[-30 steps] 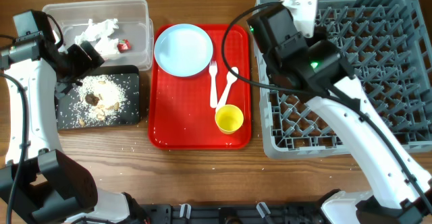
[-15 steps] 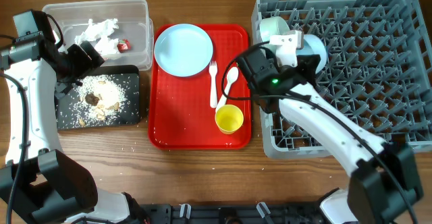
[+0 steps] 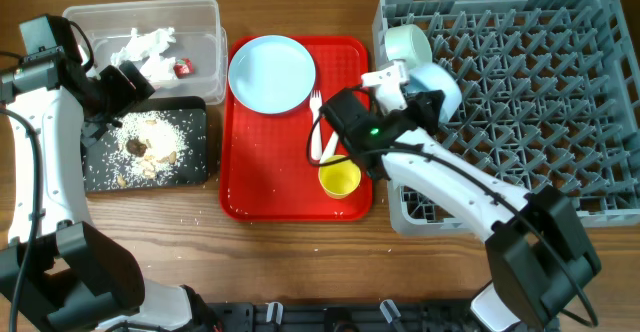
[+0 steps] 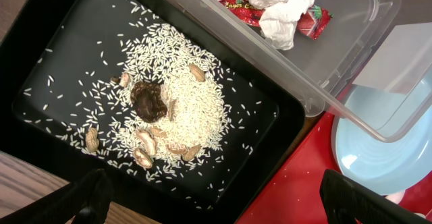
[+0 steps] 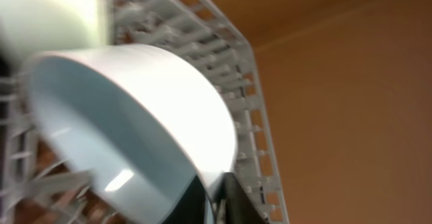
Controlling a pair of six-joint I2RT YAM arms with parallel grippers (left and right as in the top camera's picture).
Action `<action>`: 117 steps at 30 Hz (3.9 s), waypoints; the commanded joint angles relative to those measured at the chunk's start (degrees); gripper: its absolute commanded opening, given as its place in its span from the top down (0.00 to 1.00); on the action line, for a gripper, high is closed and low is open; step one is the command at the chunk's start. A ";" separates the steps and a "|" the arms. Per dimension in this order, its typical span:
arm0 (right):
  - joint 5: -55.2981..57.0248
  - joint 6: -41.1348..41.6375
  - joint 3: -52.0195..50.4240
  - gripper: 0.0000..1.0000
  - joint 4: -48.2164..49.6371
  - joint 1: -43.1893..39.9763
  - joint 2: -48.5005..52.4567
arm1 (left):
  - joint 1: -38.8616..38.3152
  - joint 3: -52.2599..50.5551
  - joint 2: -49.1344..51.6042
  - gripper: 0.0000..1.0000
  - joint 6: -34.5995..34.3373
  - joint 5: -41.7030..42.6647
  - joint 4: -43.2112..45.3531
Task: Sort waste into correct bins and load items into the dishwasher rack
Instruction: 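Grasp the yellow cup with the left gripper and lift it, then hand the yellow cup from the left gripper to the right gripper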
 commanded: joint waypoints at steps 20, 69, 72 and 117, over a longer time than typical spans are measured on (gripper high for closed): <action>-53.55 -3.32 15.08 0.06 8.48 -6.86 -15.02 | 0.15 0.76 0.04 0.00 0.28 -0.33 -0.02; -91.86 2.89 14.80 0.02 -4.39 -34.53 -19.26 | -43.45 -2.38 10.19 0.96 -2.93 23.19 -0.33; -100.39 2.89 14.80 0.02 -2.58 -34.51 -19.21 | -37.99 -2.38 8.28 0.96 -2.27 31.17 1.88; -144.23 3.02 13.68 0.42 35.85 -21.42 -1.51 | -19.41 -2.38 8.15 0.47 1.64 85.44 18.82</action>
